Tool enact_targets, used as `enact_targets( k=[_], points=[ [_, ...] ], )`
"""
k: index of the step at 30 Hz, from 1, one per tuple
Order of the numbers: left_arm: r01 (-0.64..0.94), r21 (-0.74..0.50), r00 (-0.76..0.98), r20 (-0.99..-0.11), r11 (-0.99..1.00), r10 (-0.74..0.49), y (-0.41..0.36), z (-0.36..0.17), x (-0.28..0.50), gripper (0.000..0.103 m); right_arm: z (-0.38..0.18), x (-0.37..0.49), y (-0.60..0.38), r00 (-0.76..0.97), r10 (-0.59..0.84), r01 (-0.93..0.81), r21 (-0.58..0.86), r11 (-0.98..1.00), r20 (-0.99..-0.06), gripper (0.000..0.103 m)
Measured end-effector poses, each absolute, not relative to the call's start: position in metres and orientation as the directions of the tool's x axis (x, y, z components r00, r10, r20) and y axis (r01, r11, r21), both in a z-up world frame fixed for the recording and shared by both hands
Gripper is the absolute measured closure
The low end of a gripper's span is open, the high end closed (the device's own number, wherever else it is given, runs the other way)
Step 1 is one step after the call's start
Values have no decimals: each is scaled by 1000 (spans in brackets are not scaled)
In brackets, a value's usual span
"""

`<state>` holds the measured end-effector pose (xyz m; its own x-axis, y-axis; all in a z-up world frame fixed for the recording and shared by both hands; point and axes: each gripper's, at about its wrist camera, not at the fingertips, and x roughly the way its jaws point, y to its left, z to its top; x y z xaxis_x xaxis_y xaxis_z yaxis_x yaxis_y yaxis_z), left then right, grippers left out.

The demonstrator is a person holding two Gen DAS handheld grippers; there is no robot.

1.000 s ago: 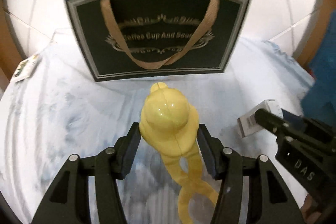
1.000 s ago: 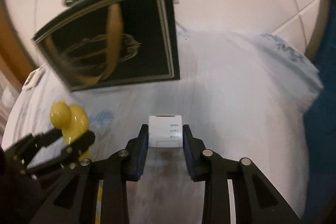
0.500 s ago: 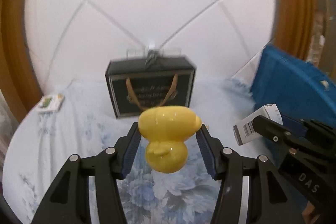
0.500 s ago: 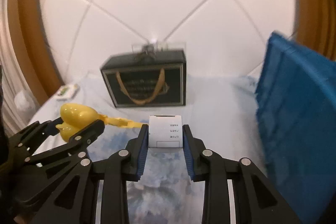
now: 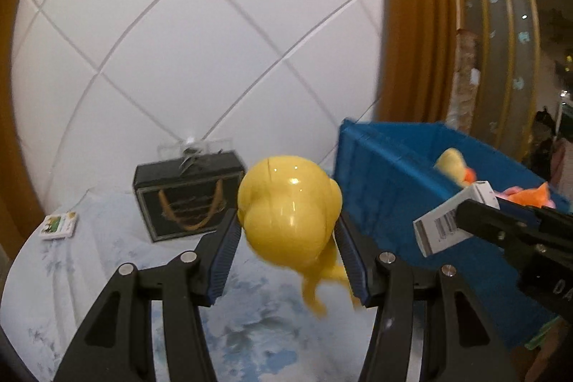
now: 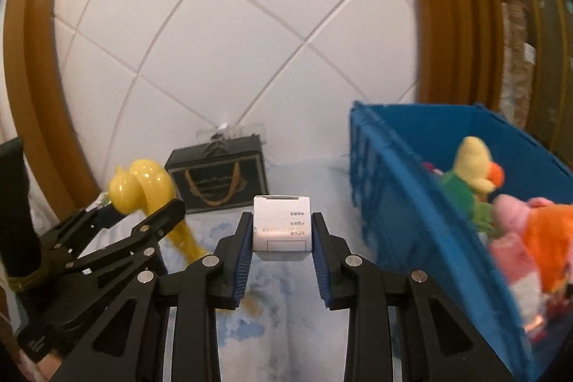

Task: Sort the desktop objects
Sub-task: 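Carry the yellow tongs and white box with both tools into the blue bin and release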

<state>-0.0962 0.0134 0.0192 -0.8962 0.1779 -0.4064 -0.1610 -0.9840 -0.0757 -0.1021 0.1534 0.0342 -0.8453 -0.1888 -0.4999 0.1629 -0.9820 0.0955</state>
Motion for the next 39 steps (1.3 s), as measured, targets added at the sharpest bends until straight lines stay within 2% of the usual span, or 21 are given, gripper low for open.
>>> enact_targets(
  k=[5,10,14,17,24,28,36,38,39],
  points=[
    [-199,-66,-931,-300,-978,210,54,71,-86,50,77,-75,211,-891,-188,137,149,-979,-414,73],
    [-242,-48,-953,-174,-969,246,129,128,-76,50,117,-49,287,-935,-134,86,158,-984,-329,73],
    [-296,-64,-940,-157,-953,303,201,149,-78,50,135,-37,363,-946,-78,38,132,-991,-314,73],
    [-316,-47,-928,-194,-948,319,249,143,-84,50,135,-35,411,-946,-62,19,135,-991,-319,73],
    [-325,-5,-859,-418,-946,297,328,95,-103,50,96,-62,494,-909,-42,-14,131,-991,-416,73],
    [-321,38,-821,-509,-946,258,343,71,-107,50,67,-80,521,-881,-34,-33,135,-990,-472,73],
    [-308,67,-783,-585,-949,213,357,48,-99,49,41,-85,523,-858,-5,-43,82,-996,-514,72],
    [-308,71,-783,-586,-949,210,357,46,-95,36,39,-86,526,-860,44,-82,52,-995,-508,72],
    [-304,81,-787,-582,-949,202,358,45,-92,21,38,-88,530,-860,69,-102,37,-994,-505,72]
  ],
)
